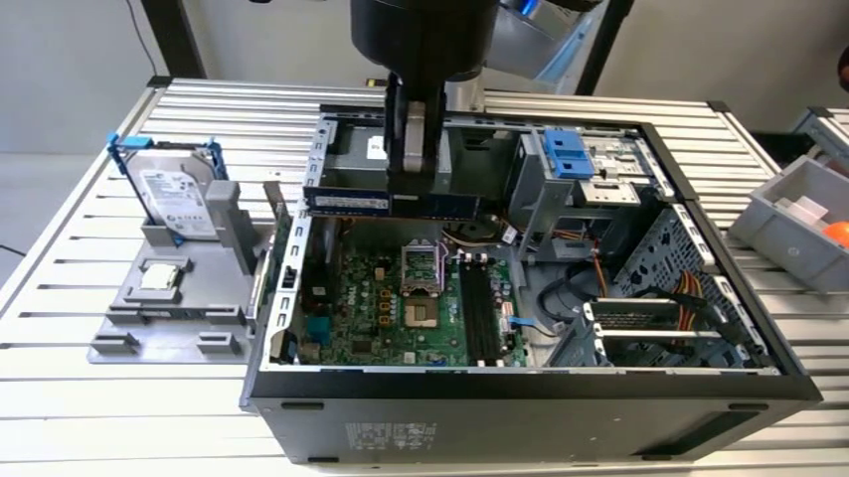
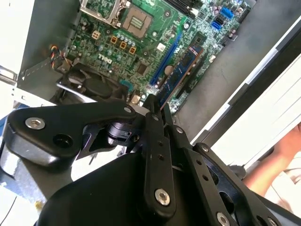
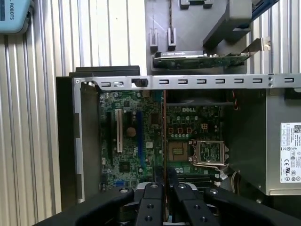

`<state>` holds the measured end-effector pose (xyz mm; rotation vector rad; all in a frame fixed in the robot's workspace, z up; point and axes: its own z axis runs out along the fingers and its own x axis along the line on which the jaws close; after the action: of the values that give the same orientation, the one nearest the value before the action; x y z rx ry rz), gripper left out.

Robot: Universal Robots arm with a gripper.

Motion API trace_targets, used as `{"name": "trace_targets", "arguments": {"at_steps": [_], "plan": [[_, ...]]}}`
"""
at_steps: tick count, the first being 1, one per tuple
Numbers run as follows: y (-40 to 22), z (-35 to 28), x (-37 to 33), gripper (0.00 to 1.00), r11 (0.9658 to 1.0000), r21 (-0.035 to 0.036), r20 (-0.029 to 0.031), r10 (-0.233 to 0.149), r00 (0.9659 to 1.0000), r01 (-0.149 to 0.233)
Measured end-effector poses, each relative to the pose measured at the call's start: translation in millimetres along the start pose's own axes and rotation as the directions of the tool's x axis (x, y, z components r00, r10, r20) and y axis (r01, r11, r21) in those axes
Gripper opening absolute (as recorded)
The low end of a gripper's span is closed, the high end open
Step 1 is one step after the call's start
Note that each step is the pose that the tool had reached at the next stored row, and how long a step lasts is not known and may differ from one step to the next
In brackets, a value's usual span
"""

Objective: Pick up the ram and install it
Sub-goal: 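Pick up the ram and move it above insertion slot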

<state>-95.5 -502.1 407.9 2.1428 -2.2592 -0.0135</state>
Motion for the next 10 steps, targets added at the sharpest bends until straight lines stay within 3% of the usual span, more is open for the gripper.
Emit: {"name": "trace_targets", "arguments": {"at_steps": [10], "plan": [[-9.3, 0.1, -0.6, 0.00, 1.0000, 0.0001, -0.0016, 0.000, 1.0000, 0.000]]}}
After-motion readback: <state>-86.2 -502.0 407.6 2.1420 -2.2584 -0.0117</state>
